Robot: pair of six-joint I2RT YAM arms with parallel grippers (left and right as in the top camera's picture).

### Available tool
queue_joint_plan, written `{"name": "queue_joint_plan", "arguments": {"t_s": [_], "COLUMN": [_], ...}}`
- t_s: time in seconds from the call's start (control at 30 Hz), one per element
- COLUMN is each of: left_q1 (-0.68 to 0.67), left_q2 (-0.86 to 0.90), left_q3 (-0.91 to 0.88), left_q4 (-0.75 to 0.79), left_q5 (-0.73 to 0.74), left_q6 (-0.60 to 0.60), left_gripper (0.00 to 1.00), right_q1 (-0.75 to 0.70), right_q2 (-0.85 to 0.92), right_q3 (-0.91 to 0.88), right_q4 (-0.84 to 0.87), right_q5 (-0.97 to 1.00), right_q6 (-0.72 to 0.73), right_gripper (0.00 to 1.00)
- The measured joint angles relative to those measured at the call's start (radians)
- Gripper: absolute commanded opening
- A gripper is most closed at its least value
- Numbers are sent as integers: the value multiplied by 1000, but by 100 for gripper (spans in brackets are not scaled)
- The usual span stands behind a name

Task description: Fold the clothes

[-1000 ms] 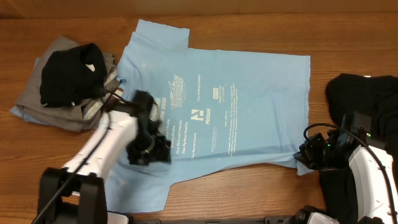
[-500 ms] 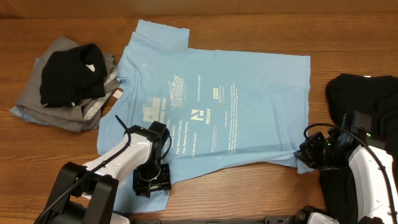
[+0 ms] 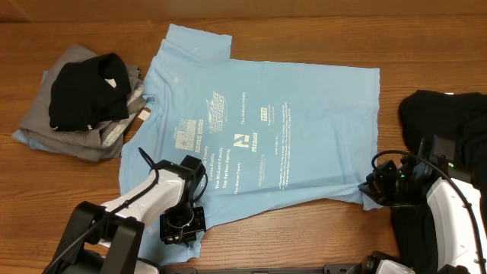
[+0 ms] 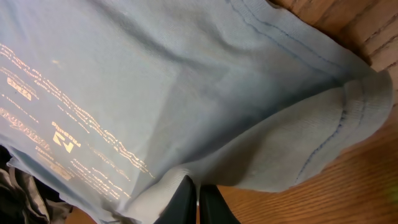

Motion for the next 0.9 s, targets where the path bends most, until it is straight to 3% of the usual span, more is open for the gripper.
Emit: {"name": "queue_joint_plan", "arguments": {"t_s": [0.27, 0.5, 0.63, 0.83, 0.9], "left_q1": [0, 0, 0, 0, 0], "left_q2": [2, 2, 2, 2, 2], "left_q3": [271, 535, 589, 591, 593], "left_q4": [-281, -399, -355, -127, -50], "left_q5": [-46, -240, -360, -437, -448], "left_q6": [56, 81, 114, 242, 283], "left_gripper": [4, 4, 4, 5, 23], "right_q1": [0, 0, 0, 0, 0], "right_q2": [0, 0, 0, 0, 0], "right_q3": [1, 18, 19, 20, 20], "right_q4": [15, 3, 85, 148, 156], "right_q5": [-51, -109, -136, -146, -147], "right_q6": [-38, -76, -83, -85, -86], "right_gripper": [4, 4, 4, 4, 4]}}
